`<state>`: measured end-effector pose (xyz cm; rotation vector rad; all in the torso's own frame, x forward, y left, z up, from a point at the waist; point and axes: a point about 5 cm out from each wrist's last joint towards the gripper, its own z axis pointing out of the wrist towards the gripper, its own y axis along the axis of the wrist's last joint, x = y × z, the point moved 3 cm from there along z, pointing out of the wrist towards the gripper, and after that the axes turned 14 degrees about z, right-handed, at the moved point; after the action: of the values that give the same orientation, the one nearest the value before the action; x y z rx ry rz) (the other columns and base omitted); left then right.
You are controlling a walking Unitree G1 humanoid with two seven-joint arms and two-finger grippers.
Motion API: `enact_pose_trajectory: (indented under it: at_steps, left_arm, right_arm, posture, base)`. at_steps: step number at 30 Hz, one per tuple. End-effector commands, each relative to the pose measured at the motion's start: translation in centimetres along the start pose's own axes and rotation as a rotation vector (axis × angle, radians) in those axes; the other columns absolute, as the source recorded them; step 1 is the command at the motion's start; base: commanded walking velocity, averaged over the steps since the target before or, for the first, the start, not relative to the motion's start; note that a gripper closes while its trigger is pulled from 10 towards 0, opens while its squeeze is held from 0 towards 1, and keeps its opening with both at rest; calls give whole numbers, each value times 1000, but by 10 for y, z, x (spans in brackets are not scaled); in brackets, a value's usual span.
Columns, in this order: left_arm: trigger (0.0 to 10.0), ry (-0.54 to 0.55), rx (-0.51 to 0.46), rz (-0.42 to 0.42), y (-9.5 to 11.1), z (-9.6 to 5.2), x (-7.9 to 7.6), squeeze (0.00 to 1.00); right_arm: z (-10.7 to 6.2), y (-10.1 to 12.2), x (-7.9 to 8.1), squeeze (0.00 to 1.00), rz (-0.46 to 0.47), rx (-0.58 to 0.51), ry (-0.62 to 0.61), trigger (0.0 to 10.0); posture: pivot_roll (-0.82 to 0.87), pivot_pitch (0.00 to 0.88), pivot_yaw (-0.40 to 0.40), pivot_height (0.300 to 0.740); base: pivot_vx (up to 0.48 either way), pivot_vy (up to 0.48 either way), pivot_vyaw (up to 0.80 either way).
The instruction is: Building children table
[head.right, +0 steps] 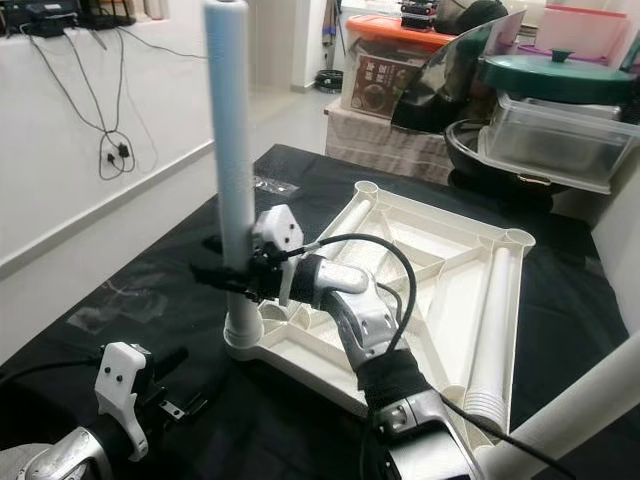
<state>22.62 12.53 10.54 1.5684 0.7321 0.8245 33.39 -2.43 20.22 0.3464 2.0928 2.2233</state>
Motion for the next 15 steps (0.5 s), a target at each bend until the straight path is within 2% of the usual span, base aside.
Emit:
enact_pose_trajectory:
  at_steps: [1,15]
  left_arm:
    - [10000,1,9,-10,-3,1,-2,0]
    - [10000,4,8,-19,-4,1,-4,0]
  right_arm:
    - [3,-16,3,0,53,60,28,0]
    - [8,-19,0,0,104,79,45,0]
  posture:
    - [88,0,-99,740]
    - [87,0,-103,740]
  base:
    - [0,0,0]
    - [0,0,0]
